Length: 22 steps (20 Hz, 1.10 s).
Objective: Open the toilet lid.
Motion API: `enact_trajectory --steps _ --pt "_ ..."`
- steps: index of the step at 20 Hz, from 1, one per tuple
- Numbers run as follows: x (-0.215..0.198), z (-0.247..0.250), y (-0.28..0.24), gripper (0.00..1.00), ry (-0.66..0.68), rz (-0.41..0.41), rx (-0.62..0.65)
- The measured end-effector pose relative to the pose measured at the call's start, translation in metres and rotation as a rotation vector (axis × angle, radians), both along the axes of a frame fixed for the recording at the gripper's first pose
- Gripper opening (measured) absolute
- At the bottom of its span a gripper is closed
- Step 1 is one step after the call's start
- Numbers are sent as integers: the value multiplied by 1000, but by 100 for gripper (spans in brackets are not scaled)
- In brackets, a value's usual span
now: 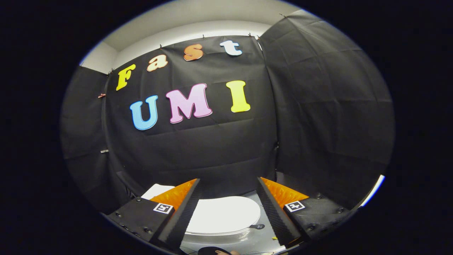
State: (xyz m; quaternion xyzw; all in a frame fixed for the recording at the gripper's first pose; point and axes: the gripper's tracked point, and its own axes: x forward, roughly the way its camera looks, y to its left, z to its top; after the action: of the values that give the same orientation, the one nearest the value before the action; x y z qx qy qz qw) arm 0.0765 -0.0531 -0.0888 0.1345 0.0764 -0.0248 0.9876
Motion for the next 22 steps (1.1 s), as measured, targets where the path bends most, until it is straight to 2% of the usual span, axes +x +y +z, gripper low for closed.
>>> enact_trajectory --steps 3,8,14,20,22 --pt "21 -32 -5 99 15 9 87" --pt "54 -106 -38 99 129 -78 174" --pt "71 -206 -81 99 278 -175 297" --pt "75 -293 -105 99 345 -244 533" --pt "78 -315 -113 99 343 -253 650"
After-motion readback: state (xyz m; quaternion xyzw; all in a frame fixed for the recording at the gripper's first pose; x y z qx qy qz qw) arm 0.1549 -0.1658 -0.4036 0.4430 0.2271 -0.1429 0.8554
